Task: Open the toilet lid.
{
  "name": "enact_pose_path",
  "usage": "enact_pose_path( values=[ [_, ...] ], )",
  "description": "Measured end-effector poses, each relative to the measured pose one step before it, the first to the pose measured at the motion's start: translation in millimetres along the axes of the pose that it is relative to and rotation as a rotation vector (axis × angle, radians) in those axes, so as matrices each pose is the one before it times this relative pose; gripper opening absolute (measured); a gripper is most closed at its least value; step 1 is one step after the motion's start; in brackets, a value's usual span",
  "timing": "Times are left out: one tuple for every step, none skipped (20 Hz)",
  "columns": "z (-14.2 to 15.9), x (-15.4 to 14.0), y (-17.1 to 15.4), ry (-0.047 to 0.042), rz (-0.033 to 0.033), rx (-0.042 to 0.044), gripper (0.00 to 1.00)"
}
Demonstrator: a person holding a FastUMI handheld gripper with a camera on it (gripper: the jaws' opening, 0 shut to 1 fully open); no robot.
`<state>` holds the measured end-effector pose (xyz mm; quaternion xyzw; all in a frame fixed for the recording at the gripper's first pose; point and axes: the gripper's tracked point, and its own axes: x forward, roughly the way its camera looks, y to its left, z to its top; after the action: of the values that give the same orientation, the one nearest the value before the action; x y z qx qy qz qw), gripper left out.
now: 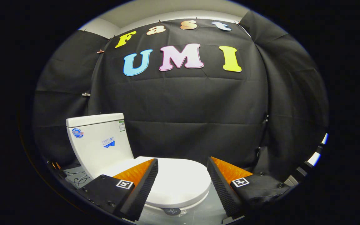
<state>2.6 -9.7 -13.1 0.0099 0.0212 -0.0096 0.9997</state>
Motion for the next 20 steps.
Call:
enact_pose_path(
  values=[
    [-0.35,-0.08,0.31,0.00270,0.00117,0.00000,0.98],
    [-1.58,0.42,-0.02,0.00282,0.00056,-0.00124,0.98],
    [-1.86,0.27,0.55,0.00622,0.00075,-0.00078,0.98],
    [-3.57,0.39,0.20,0.01064,0.00153,-0.00023,0.98],
    [-5.38,0.79,-0.23,0.01659,-0.00088,-0.00297,0.98],
    [-5.61,1.56,0.28,0.01888,0.00185,-0.00108,0.98],
    [-5.20,0.15,-0.08,0.01811,0.00153,-0.00008,0.98],
    [-4.35,0.56,-1.22,0.01454,-0.00421,-0.00080,0.98],
    [-3.07,-0.19,-1.10,0.00996,-0.00062,-0.00046,0.98],
    [-2.08,0.56,-1.06,0.00621,-0.00184,-0.00206,0.98],
    [-1.73,0.00,-0.49,0.00642,-0.00065,-0.00128,0.98],
    [-2.11,0.90,-1.34,0.00703,-0.00165,0.00012,0.98],
    [-3.80,0.14,-1.07,0.01102,0.00022,0.00054,0.98],
    [-3.96,-0.08,0.31,0.01096,0.00010,0.00018,0.98],
    [-4.32,1.63,-0.79,0.01387,-0.00084,-0.00185,0.98],
    [-4.25,0.39,-0.42,0.01394,0.00187,-0.00035,0.98],
    [-5.31,0.59,-0.07,0.01494,0.00429,0.00234,0.98],
    [-4.83,0.62,-0.93,0.01409,-0.00051,0.00239,0.98],
    [-4.63,0.38,-0.55,0.01529,0.00369,0.00573,0.98],
    [-5.42,0.71,0.03,0.02076,0.00498,0.00820,0.98]
  ],
)
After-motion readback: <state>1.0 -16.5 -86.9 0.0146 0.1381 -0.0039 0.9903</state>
